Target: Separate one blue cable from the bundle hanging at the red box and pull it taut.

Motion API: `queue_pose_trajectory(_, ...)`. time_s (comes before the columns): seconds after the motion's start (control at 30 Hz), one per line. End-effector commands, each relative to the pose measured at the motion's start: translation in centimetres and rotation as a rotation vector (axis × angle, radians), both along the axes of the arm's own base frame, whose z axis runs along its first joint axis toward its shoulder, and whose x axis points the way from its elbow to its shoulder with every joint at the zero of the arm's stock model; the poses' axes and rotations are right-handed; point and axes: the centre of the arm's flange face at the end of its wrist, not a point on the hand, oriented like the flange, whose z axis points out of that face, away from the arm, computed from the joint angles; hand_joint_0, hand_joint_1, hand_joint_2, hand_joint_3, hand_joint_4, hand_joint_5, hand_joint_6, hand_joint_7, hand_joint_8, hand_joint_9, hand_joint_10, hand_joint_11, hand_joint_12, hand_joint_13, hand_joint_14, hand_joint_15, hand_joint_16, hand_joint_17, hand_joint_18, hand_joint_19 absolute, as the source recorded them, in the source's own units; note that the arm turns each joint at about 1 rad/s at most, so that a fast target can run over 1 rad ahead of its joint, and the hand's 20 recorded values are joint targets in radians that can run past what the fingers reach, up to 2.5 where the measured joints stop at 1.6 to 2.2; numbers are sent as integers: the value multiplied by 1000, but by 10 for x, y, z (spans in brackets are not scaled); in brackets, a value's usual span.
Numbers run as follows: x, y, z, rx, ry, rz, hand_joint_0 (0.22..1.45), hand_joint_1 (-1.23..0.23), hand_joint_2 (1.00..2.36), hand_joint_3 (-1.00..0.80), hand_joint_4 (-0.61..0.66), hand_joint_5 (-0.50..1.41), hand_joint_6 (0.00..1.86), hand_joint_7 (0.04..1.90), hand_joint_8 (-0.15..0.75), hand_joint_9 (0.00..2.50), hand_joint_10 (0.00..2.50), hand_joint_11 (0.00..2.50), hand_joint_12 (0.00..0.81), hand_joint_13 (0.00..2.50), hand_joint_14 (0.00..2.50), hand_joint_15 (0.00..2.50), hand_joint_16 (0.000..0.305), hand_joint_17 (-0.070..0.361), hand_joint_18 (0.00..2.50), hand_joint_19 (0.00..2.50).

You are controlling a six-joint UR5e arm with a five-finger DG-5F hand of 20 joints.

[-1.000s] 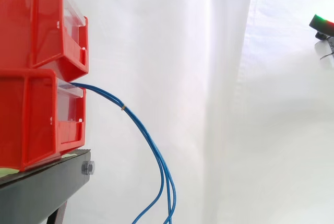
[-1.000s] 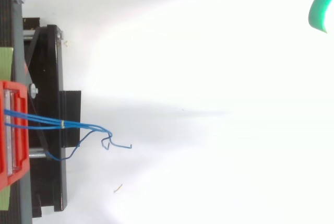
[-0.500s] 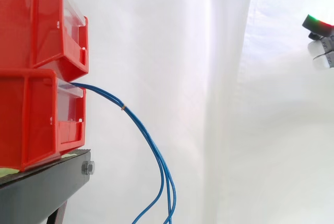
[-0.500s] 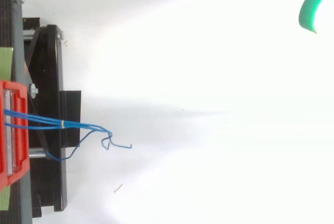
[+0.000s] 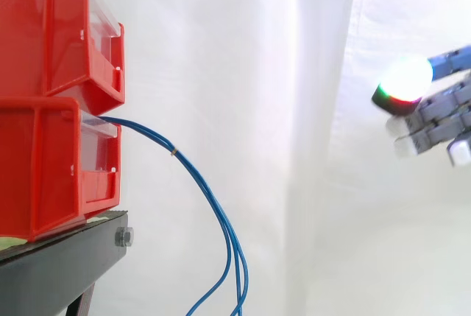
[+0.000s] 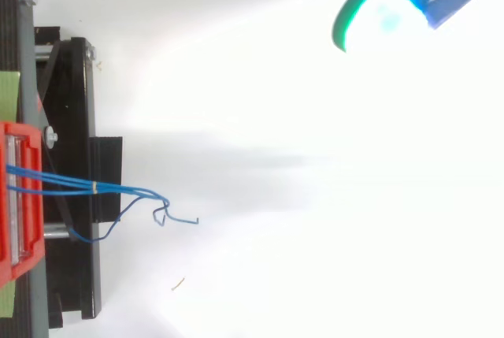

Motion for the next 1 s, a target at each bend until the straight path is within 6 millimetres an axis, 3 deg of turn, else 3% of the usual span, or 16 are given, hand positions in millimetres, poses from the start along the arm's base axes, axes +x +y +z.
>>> queue_pose_trajectory(0.0, 13, 1, -20, 2, -6, -17, 546, -601, 1000, -500, 243, -236, 501, 707, 311, 308, 1, 30, 383, 294, 3, 93, 54, 122, 493, 439)
queue_pose_trajectory(0.1, 22, 2, -29, -2, -28, -40, 547, -601, 1000, -500, 244, -236, 501, 704, 312, 308, 0, 30, 382, 294, 3, 96, 54, 121, 493, 438)
queue_pose_trajectory(0.33, 43, 9, -72, 0, -19, -43, 546, -601, 1000, -500, 243, -236, 501, 704, 312, 309, 0, 24, 383, 298, 3, 91, 54, 121, 496, 430)
queue_pose_trajectory(0.43, 52, 12, -81, 2, -50, -52, 547, -600, 1000, -500, 244, -236, 501, 704, 312, 309, 0, 24, 383, 299, 3, 94, 54, 121, 500, 430)
queue_pose_trajectory(0.63, 57, 21, -78, -19, -77, -78, 546, -602, 1000, -500, 245, -235, 501, 705, 313, 310, 0, 24, 383, 308, 3, 96, 53, 119, 506, 418)
queue_pose_trajectory(0.9, 75, 30, -114, -10, -65, -70, 547, -603, 1000, -500, 244, -235, 501, 703, 314, 309, 0, 32, 383, 326, 3, 107, 52, 118, 513, 427)
queue_pose_trajectory(0.97, 82, 31, -116, -4, -74, -69, 547, -602, 1000, -500, 245, -236, 502, 706, 314, 309, 0, 30, 383, 329, 3, 107, 52, 118, 516, 426)
